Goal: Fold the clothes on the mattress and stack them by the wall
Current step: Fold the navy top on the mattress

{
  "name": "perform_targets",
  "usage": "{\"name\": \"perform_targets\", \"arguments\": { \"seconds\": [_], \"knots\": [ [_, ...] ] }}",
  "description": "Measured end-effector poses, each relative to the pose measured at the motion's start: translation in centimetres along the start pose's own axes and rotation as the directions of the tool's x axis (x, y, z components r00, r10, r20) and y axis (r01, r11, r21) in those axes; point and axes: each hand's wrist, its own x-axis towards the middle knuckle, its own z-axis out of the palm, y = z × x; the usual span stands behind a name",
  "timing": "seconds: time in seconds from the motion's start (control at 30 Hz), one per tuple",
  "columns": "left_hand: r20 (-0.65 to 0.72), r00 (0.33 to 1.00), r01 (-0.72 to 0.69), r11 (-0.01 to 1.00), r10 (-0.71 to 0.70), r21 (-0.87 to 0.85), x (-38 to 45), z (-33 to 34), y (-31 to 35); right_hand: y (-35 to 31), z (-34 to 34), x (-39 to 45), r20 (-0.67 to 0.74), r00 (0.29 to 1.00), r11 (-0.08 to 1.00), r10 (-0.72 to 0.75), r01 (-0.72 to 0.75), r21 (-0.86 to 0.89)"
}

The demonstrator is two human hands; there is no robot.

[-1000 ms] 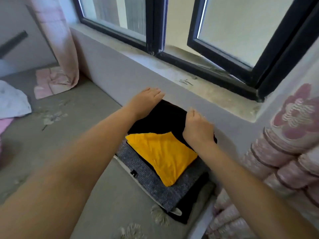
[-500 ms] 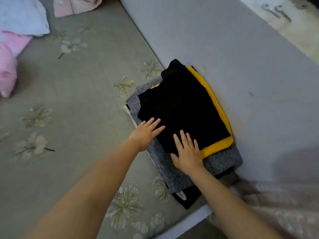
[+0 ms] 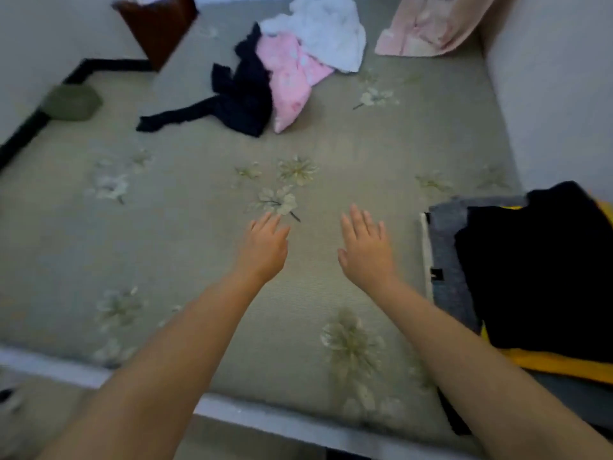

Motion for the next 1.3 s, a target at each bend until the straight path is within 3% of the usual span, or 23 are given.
{"name": "perform_targets", "arguments": {
  "seconds": [0.17, 0.33, 0.47, 0.63, 0.83, 1.17, 1.3],
  "knots": [
    [-0.061, 0.946, 0.321, 0.946, -0.317, 0.054, -15.2, -4.4, -15.0, -19.1, -1.2, 0.4, -0.038, 0.932, 0.932, -0.361, 0.359, -0.045],
    [-0.109, 0.795, 0.605, 0.792, -0.596, 0.08, -32.3, -6.6, -25.5, -37.9, 0.1, -4.4, -0.012, 0.824, 0.822, -0.567, 0.566, -0.061],
    [-0.107, 0.637, 0.771, 0.634, -0.763, 0.064, -43.5, -7.3, -32.3, -50.7, 1.9, -8.4, 0.038, 0.711, 0.709, -0.702, 0.703, -0.054],
    [-0.094, 0.545, 0.837, 0.546, -0.833, 0.014, -50.4, -6.6, -38.4, -61.7, 4.5, -10.3, 0.08, 0.607, 0.606, -0.791, 0.795, -0.044],
    [-0.055, 0.487, 0.872, 0.489, -0.871, -0.024, -53.1, -5.3, -50.5, -74.7, 9.2, -7.2, 0.117, 0.592, 0.594, -0.797, 0.804, -0.02],
    [-0.017, 0.481, 0.877, 0.481, -0.877, -0.005, -50.6, -10.1, -77.0, -96.8, 11.5, 8.1, 0.15, 0.643, 0.643, -0.751, 0.764, -0.054],
    [-0.043, 0.497, 0.868, 0.497, -0.866, 0.015, -49.2, -11.2, -86.4, -104.2, 11.6, 13.6, 0.096, 0.681, 0.675, -0.726, 0.732, -0.087]
  ]
}}
